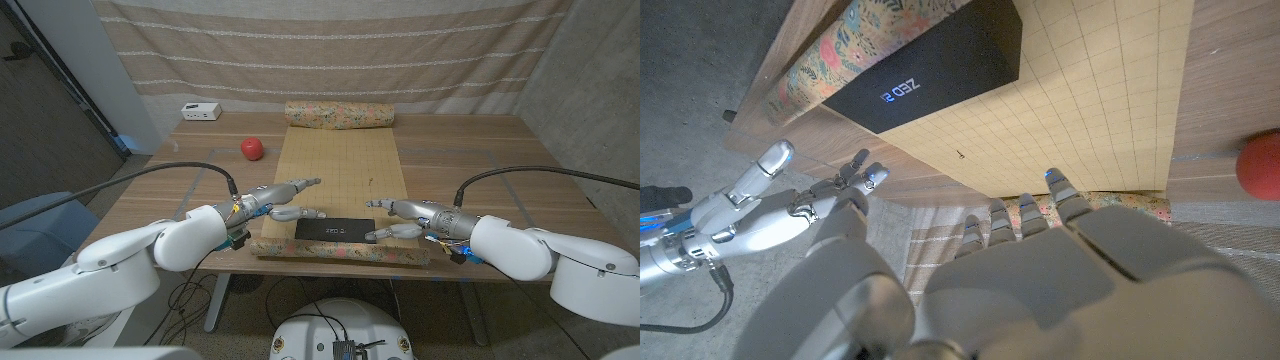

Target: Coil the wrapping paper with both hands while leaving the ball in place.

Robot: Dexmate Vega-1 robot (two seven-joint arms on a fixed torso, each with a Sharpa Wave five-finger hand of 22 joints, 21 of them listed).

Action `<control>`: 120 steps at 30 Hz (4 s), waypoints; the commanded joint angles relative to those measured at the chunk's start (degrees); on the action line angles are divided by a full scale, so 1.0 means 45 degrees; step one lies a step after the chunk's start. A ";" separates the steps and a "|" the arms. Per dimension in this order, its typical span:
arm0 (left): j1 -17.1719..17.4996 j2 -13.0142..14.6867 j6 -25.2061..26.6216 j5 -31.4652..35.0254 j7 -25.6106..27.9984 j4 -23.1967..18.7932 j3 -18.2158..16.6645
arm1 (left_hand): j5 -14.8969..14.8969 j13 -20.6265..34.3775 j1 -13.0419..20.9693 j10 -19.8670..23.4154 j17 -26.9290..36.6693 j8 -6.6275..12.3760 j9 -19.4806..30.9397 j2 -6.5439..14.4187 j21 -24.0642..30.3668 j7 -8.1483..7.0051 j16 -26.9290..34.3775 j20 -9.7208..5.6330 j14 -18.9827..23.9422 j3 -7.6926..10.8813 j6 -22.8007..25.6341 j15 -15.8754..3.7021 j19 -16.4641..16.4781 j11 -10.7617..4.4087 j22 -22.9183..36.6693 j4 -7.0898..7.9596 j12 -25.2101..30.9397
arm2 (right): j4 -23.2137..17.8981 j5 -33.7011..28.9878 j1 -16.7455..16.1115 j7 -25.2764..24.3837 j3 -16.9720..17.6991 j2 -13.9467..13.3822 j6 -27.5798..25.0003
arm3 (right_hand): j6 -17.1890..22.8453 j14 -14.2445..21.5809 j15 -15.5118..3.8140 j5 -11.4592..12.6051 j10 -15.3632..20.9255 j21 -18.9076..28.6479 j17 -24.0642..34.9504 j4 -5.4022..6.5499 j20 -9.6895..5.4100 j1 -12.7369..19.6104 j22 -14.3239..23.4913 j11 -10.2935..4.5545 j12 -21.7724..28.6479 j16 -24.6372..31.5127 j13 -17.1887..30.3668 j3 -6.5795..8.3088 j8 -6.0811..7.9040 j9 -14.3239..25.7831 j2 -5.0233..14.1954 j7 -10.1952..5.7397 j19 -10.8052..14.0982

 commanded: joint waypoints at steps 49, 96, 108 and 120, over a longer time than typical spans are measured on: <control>-0.0601 -0.0735 0.0824 0.8201 0.1614 0.1549 0.3850 | 0.0198 0.0505 0.5472 -0.4228 0.0186 -0.0072 0.0208 0.0025 0.0356 0.0248 0.0566 0.0115 -0.1299 -0.1095 -0.7010 0.0742 -0.1465 0.0808 0.0177 0.0126 0.0209 | 0.0398 -0.9437 0.2628 0.3925 -0.5111 0.3236 -0.0913 | -0.3907 -0.2513 0.0150 0.1174 -0.3305 -0.0077 0.0045 -0.0414 -0.0188 0.2638 0.0034 0.0393 0.0053 -0.0069 0.0085 -0.0023 0.0012 0.0110 -0.0667 0.0797 -0.1300; -0.1476 -0.0463 -0.3221 0.0166 -0.1391 0.1135 0.0714 | 0.0631 0.0156 0.3132 0.0517 0.0173 -0.0156 0.0137 -0.0967 -0.0326 0.0110 -0.0171 0.0431 0.0933 -0.4257 -0.0034 0.0274 -0.0068 -0.0112 0.0113 0.1714 -0.0116 | 0.1841 -0.9890 0.2389 0.4387 -0.3989 0.4588 0.0856 | 0.4842 0.3355 -0.2552 0.0938 0.5712 0.0249 0.0146 -0.0310 -0.1022 0.6726 0.0068 -0.2493 0.1043 0.0982 0.0100 -0.0035 0.1370 0.0025 0.1314 -0.1705 0.2450; -0.2949 0.0295 0.0675 0.2898 -0.3735 -0.1120 0.2458 | 0.0971 0.0206 0.3814 -0.0512 0.0144 -0.0353 0.0148 -0.0595 -0.0402 0.0563 -0.0183 0.0429 0.0222 -0.4133 -0.1282 0.0678 -0.0499 0.0337 0.0104 0.1442 -0.0425 | 0.1918 -0.9746 0.2347 0.4215 -0.3877 0.4582 0.0913 | 0.4681 0.3326 -0.2431 0.0809 0.5569 0.0238 0.0165 -0.0233 -0.0973 0.6703 0.0070 -0.2267 0.0814 0.0947 0.0103 -0.0154 0.1128 0.0024 0.1333 -0.1549 0.2522; -0.3745 -0.1118 0.1354 0.8322 -0.5847 -0.0911 0.5139 | 0.1429 0.0310 0.4963 -0.2290 0.0166 -0.0423 0.0189 -0.0832 -0.0383 0.0885 -0.0178 0.0436 -0.0586 -0.4336 -0.3348 0.0794 -0.0956 0.0860 0.0147 0.0834 -0.0607 | 0.1928 -0.9571 0.2451 0.4266 -0.3852 0.4618 0.0946 | 0.4577 0.3305 -0.2426 0.0729 0.5479 0.0221 0.0164 -0.0219 -0.0982 0.6729 0.0070 -0.2231 0.0651 0.0906 0.0108 -0.0232 0.0946 0.0028 0.1332 -0.1415 0.2554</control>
